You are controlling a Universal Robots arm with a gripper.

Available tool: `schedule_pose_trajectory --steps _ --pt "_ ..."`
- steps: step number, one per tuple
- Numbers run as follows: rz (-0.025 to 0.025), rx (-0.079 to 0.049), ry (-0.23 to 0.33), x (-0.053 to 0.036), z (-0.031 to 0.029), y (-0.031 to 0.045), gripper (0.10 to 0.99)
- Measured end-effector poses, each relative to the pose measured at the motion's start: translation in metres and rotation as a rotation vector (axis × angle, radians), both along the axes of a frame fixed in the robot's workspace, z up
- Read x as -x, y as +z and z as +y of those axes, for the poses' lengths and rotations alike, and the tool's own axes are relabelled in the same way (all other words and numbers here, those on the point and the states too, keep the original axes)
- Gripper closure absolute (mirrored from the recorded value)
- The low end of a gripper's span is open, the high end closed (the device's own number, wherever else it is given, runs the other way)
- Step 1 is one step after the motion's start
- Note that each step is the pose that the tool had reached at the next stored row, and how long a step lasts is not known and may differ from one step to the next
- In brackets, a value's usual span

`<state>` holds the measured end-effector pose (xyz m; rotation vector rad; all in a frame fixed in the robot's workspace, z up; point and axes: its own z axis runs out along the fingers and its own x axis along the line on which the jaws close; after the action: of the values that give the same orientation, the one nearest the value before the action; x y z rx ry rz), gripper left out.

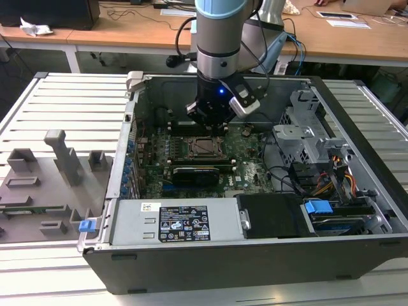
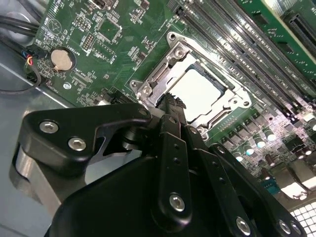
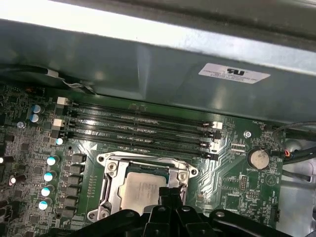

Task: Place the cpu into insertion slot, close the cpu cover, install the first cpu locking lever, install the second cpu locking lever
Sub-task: 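Install the second cpu locking lever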

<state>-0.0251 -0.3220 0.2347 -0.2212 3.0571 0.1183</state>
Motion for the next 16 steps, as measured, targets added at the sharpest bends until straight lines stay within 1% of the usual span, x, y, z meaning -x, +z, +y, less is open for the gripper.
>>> schedule_pose_trajectory --steps 2,6,9,11,13,14,16 --pt "0.0 0.0 0.0 0.0 -0.0028 0.0 0.98" --pt "0.0 0.0 0.0 0.0 -0.0037 0.0015 0.98" --pt "0.0 0.0 0.0 0.0 -0.0037 0.0058 0.98" --pt "0.0 0.0 0.0 0.0 -0.0038 0.0111 0.98" --pt "-0.0001 0.0 0.0 -0.0001 -0.0042 0.0125 0.98" --pt "-0.0001 0.0 0.0 0.0 -0.0053 0.0126 0.98" --pt "0.0 0.0 0.0 0.0001 -0.0094 0.0126 0.98"
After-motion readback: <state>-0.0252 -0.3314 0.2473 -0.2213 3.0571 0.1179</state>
